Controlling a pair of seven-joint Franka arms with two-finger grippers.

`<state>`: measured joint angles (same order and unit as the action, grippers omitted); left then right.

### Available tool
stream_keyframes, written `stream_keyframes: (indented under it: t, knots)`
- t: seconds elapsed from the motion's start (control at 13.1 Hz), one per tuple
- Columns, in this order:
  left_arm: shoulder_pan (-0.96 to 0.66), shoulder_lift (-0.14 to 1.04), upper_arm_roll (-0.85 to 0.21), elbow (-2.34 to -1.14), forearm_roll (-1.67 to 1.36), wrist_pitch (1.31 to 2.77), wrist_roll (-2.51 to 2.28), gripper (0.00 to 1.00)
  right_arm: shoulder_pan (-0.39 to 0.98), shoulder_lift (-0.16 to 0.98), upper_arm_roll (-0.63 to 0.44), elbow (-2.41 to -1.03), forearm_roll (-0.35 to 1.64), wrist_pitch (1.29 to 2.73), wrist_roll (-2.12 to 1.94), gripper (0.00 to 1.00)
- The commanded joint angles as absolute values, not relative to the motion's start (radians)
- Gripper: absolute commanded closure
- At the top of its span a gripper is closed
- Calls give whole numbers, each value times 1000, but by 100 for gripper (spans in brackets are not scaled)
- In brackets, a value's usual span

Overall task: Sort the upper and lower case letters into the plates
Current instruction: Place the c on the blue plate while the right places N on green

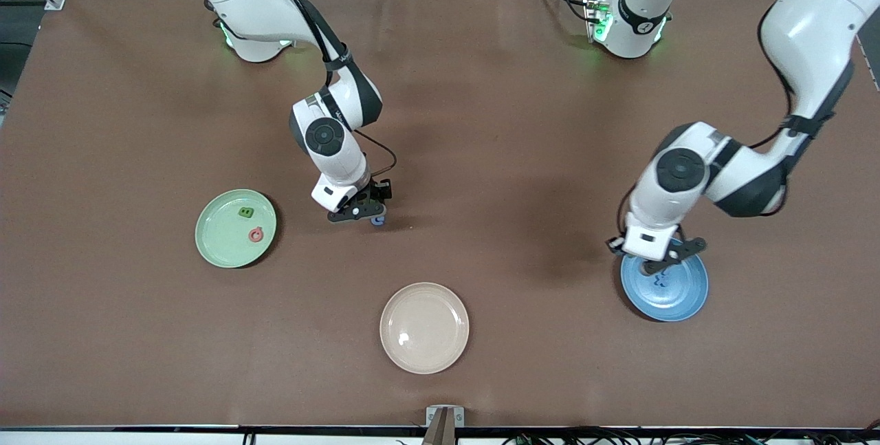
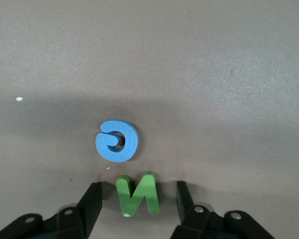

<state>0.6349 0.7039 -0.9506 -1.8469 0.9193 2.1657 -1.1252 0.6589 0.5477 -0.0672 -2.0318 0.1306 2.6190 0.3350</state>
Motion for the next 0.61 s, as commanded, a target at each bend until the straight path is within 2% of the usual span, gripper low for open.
stream_keyframes:
  t: [0.0, 0.15, 0.23, 0.3, 0.38, 0.46, 0.53]
  knots:
    - [660, 712, -918, -1810, 923, 2148, -984, 99, 649, 518, -58, -2065, 135, 2615, 318, 57]
    - [658, 735, -867, -1804, 933, 2163, -953, 98, 643, 517, -60, -2066, 135, 2614, 301, 82]
    - [658, 741, -853, -1804, 936, 2174, -951, 93, 635, 514, -60, -2065, 135, 2609, 301, 96]
    - [658, 741, -844, -1804, 936, 2177, -943, 89, 624, 503, -60, -2057, 135, 2583, 301, 100]
    - [658, 736, -844, -1802, 936, 2177, -937, 77, 614, 482, -60, -2051, 135, 2544, 301, 100]
    - [660, 730, -844, -1804, 936, 2175, -931, 48, 597, 450, -61, -2040, 135, 2481, 298, 100]
    - [661, 724, -844, -1802, 936, 2175, -930, 12, 580, 421, -61, -2028, 135, 2415, 295, 100]
